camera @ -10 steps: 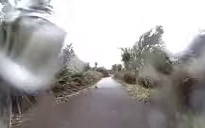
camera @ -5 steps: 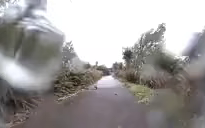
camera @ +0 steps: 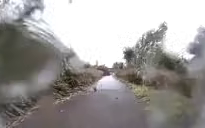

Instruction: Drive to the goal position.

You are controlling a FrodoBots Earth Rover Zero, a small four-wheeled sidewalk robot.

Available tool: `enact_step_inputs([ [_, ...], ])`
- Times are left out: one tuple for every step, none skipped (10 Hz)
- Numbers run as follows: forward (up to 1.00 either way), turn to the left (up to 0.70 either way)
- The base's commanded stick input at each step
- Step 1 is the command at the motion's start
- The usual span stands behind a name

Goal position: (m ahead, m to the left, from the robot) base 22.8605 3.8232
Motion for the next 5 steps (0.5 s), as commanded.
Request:
enact_step_inputs([
  [0.85,0.0],
  [0.85,0.0],
  [0.85,0.0],
  [0.85,0.0],
  [0.85,0.0],
])
